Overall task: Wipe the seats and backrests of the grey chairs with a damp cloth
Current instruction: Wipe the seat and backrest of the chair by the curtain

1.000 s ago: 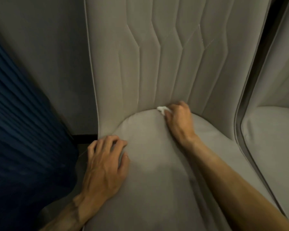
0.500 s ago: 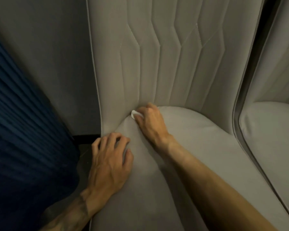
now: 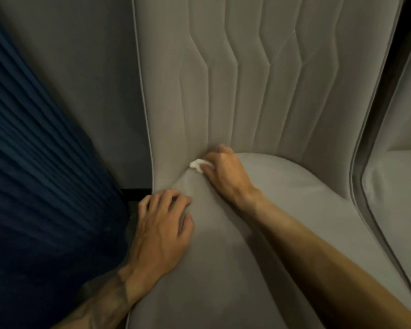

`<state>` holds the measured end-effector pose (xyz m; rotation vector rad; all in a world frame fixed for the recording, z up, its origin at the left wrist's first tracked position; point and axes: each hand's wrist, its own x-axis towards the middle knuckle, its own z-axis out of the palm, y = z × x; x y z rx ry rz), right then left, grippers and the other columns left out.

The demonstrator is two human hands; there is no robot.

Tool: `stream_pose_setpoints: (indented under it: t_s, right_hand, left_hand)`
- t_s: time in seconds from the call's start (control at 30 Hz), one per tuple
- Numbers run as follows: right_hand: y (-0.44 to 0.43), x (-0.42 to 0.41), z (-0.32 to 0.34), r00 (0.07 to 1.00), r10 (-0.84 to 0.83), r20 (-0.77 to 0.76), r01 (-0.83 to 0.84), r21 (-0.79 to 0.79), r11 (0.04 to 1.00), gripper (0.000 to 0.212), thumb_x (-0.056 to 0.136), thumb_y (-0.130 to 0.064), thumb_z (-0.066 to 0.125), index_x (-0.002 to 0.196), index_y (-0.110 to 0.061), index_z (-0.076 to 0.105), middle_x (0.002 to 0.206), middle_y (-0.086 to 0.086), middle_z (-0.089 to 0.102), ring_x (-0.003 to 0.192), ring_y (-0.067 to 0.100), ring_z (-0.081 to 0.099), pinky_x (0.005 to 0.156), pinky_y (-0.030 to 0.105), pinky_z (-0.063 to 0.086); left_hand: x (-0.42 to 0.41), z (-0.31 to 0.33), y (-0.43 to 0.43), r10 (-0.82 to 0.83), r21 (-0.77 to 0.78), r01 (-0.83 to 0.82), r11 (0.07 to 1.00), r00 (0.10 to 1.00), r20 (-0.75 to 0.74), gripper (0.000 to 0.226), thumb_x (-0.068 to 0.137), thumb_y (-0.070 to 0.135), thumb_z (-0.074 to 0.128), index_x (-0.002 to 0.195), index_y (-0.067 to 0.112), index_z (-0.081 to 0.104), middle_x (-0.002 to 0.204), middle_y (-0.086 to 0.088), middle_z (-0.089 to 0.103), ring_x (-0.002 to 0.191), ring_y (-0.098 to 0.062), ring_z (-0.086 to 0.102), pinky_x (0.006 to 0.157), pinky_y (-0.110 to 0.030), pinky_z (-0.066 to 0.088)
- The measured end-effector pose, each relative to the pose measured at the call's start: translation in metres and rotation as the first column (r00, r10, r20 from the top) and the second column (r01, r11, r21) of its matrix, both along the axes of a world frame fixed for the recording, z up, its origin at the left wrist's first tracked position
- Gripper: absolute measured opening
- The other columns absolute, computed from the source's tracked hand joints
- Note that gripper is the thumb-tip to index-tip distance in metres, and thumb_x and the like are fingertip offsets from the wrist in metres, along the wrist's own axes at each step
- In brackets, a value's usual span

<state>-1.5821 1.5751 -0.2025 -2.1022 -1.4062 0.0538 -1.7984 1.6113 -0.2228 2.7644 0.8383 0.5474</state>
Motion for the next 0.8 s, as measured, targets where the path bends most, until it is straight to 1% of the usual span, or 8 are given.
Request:
stream_pose_setpoints:
  t_s: [0.1,0.2,0.27,0.33,0.4,0.53,0.67,0.8]
  right_hand:
    - [-0.028,0.047,0.001,0.979,-0.201,0.014,0.201,0.000,0.980,0.027,0.097,-0.028,0.059,0.094,-0.006,0.074,0.098,0.018,0.062,0.097,0.035,0.056,0.086,0.040,0.044]
    - [-0.042,0.061,-0.001,0.920,-0.391,-0.035,0.391,-0.002,0.920,0.026,0.097,-0.027,0.057,0.093,-0.007,0.073,0.098,0.019,0.061,0.097,0.037,0.055,0.086,0.040,0.043]
    - [-0.023,0.034,0.000,0.943,-0.317,-0.095,0.322,0.040,0.946,0.028,0.098,-0.025,0.055,0.089,-0.006,0.072,0.098,0.018,0.064,0.098,0.035,0.056,0.088,0.039,0.040]
    - [0.004,-0.014,-0.003,0.985,-0.135,-0.106,0.139,0.029,0.990,0.028,0.100,-0.025,0.050,0.089,-0.008,0.070,0.101,0.015,0.065,0.100,0.032,0.055,0.090,0.039,0.039]
    - [0.014,-0.047,-0.005,0.993,-0.004,-0.115,0.009,0.040,0.999,0.026,0.099,-0.021,0.049,0.088,-0.008,0.068,0.102,0.015,0.061,0.098,0.033,0.053,0.088,0.043,0.039]
    - [0.001,-0.030,-0.005,0.982,0.161,-0.098,-0.157,0.047,0.987,0.020,0.095,-0.024,0.057,0.088,-0.010,0.069,0.097,0.013,0.057,0.093,0.034,0.052,0.085,0.041,0.042]
    - [0.007,-0.015,-0.005,0.994,0.086,-0.074,-0.077,0.116,0.990,0.020,0.097,-0.028,0.057,0.095,-0.012,0.067,0.101,0.010,0.056,0.096,0.030,0.051,0.089,0.043,0.043]
    - [0.007,-0.010,-0.003,0.995,0.035,-0.093,-0.013,0.237,0.971,0.016,0.098,-0.026,0.059,0.096,-0.013,0.068,0.097,0.006,0.053,0.092,0.027,0.051,0.085,0.044,0.045]
  left_hand:
    - [0.000,-0.003,-0.002,-0.008,0.018,0.008,1.000,1.000,-0.009,0.034,0.096,0.034,0.043,0.119,0.024,0.066,0.117,0.005,0.057,0.112,-0.022,0.058,0.105,-0.046,0.036]
    - [0.002,-0.004,-0.002,0.017,0.025,-0.017,1.000,1.000,-0.004,0.033,0.097,0.034,0.044,0.120,0.025,0.066,0.117,0.006,0.056,0.111,-0.021,0.058,0.103,-0.044,0.035]
    - [0.001,-0.004,-0.005,0.017,0.023,-0.017,1.000,1.000,-0.018,0.033,0.097,0.034,0.044,0.120,0.025,0.066,0.117,0.007,0.057,0.110,-0.020,0.058,0.103,-0.042,0.035]
    - [0.001,0.001,-0.006,0.015,0.034,-0.014,0.999,1.000,-0.027,0.032,0.097,0.034,0.044,0.119,0.025,0.066,0.118,0.007,0.057,0.109,-0.019,0.058,0.101,-0.039,0.034]
    - [0.001,0.002,-0.007,0.005,0.058,-0.001,0.998,0.998,-0.067,0.029,0.098,0.034,0.042,0.114,0.025,0.065,0.117,0.007,0.058,0.108,-0.019,0.058,0.098,-0.038,0.035]
    - [0.004,0.006,-0.004,0.004,0.086,0.003,0.996,0.997,-0.081,0.031,0.097,0.034,0.043,0.115,0.028,0.067,0.114,0.010,0.059,0.106,-0.016,0.058,0.096,-0.038,0.035]
    - [0.019,0.015,0.010,-0.036,0.165,0.047,0.985,0.997,-0.070,0.016,0.098,0.035,0.047,0.100,0.029,0.062,0.103,0.009,0.056,0.098,-0.018,0.058,0.094,-0.040,0.038]
    - [0.042,0.031,0.041,-0.043,0.329,0.044,0.943,0.999,-0.010,0.020,0.094,0.029,0.054,0.110,0.023,0.064,0.120,0.001,0.059,0.107,-0.025,0.057,0.094,-0.042,0.038]
